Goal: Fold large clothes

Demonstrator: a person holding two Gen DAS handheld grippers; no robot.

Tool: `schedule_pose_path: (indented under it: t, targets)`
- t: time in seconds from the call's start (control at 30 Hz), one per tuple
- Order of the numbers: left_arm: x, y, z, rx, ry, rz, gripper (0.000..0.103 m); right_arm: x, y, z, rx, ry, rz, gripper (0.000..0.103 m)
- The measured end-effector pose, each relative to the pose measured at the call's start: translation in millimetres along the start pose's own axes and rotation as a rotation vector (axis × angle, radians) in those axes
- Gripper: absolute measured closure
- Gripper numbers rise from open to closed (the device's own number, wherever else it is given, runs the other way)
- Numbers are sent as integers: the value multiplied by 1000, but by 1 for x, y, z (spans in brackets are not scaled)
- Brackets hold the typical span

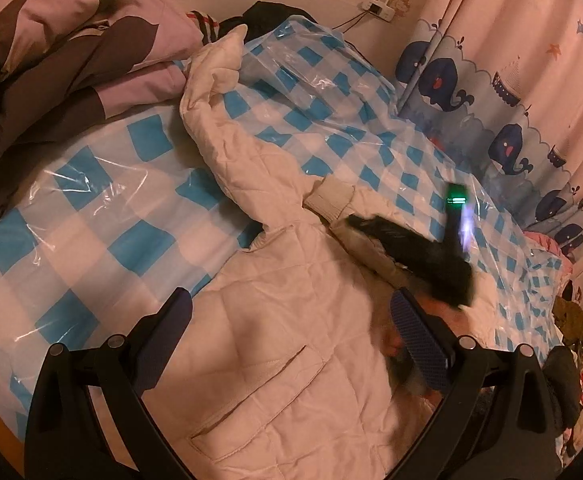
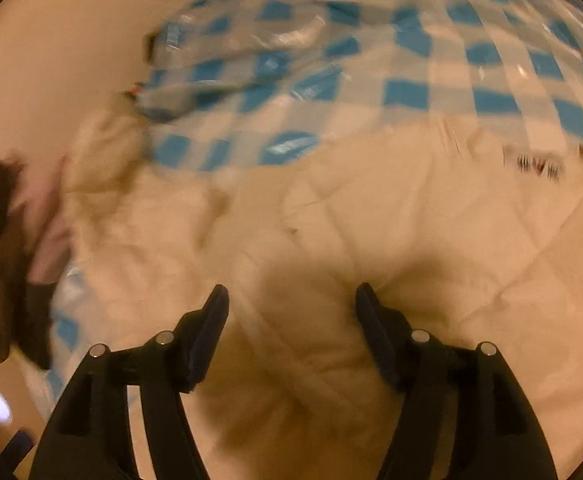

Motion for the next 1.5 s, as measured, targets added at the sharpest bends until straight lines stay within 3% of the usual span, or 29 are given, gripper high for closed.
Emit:
schedule_pose_path:
  t: [0.07, 0.13, 0.23, 0.27, 0.3, 0.33, 0.37, 0.4, 0.47, 0.5, 0.53, 0.6, 0.63, 0.67, 0.7, 0.8, 0.9, 0.93, 0.97, 1.0, 1.07, 1.1, 1.2, 1.23, 1.3, 1.33, 1.4, 1.47, 1.5]
  targets:
    - [-1, 1, 0, -6, -1, -2, 7, -52, 1, 3, -35, -138, 15, 33]
    - [0, 0, -1, -9, -1, -2, 7, -101, -4, 4, -64, -265, -49, 26]
    - [2, -4, -2, -1, 3, 6, 7, -170, -62, -9, -2, -387, -246, 21]
    - [3, -5, -3, 1, 5, 9, 7, -176, -77, -13, 25, -378, -286, 21]
    - [5, -7, -4, 6, 8, 14, 7, -176, -119, -28, 97, -331, -354, 21]
    - [7, -9, -6, 11, 11, 19, 7, -167, -157, -46, 165, -246, -410, 21]
    - [9, -11, -7, 15, 14, 24, 7, -155, -190, -67, 224, -156, -439, 33]
    - [11, -13, -8, 23, 19, 32, 7, -150, -219, -90, 265, -110, -411, 35]
    - [15, -16, -11, 35, 28, 44, 7, -168, -242, -102, 365, -180, -384, 37]
    - [17, -17, -12, 40, 32, 50, 7, -180, -242, -99, 396, -205, -413, 37]
    - [19, -17, -12, 42, 35, 51, 7, -187, -233, -93, 381, -221, -436, 36]
    - [22, -17, -11, 31, 44, 46, 7, -188, -187, -68, 184, -233, -438, 35]
    - [22, -17, -11, 21, 48, 37, 8, -180, -150, -54, 40, -229, -409, 30]
    - [23, -17, -11, 18, 51, 31, 8, -175, -132, -47, -33, -223, -388, 19]
    - [23, -19, -12, 21, 52, 27, 8, -164, -101, -42, -134, -210, -362, 16]
    - [24, -25, -15, 57, 49, 33, 7, -93, -9, -38, -490, -84, -354, 15]
    - [25, -21, -14, 50, 60, 37, 7, -27, 36, -50, -738, -22, -491, 15]
    - [25, -18, -13, 35, 62, 34, 7, -7, 38, -47, -740, 6, -511, 17]
    - [25, -16, -12, 26, 62, 33, 7, 3, 36, -46, -714, 30, -495, 47]
    - [24, -12, -10, 14, 60, 32, 7, 12, 26, -38, -628, 76, -438, 67]
    - [22, -9, -8, 0, 57, 22, 7, 6, 14, -29, -494, 69, -334, 85]
    - [20, -6, -7, -9, 53, 12, 7, -3, 10, -26, -452, 41, -293, 87]
    - [17, -3, -4, -26, 46, -2, 7, -29, 19, -35, -447, -18, -164, 88]
    - [17, -4, -4, -30, 45, -4, 7, -25, 24, -43, -474, 19, -150, 88]
    - [18, -6, -5, -25, 49, 1, 7, 5, 36, -60, -577, 175, -218, 74]
    - [18, -5, -5, -18, 53, 4, 7, 12, 37, -62, -588, 206, -232, 72]
    - [19, -6, -6, -5, 54, 18, 7, -1, 38, -49, -499, 154, -160, 68]
    - [20, -7, -7, 3, 52, 31, 7, -35, 42, -36, -416, 24, -68, 31]
    - [22, -7, -7, 1, 54, 33, 7, -54, 46, -31, -399, -64, -63, 24]
Point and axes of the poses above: each gripper's, at about its wrist camera, not at the fingertips, and x roughly the way its jaws point, y to its left, z to its top, the point moved 2 cm from there along x, roughly the way its jaws point, and after that the axes turned 5 degrees about -x, right-handed, at the moved point
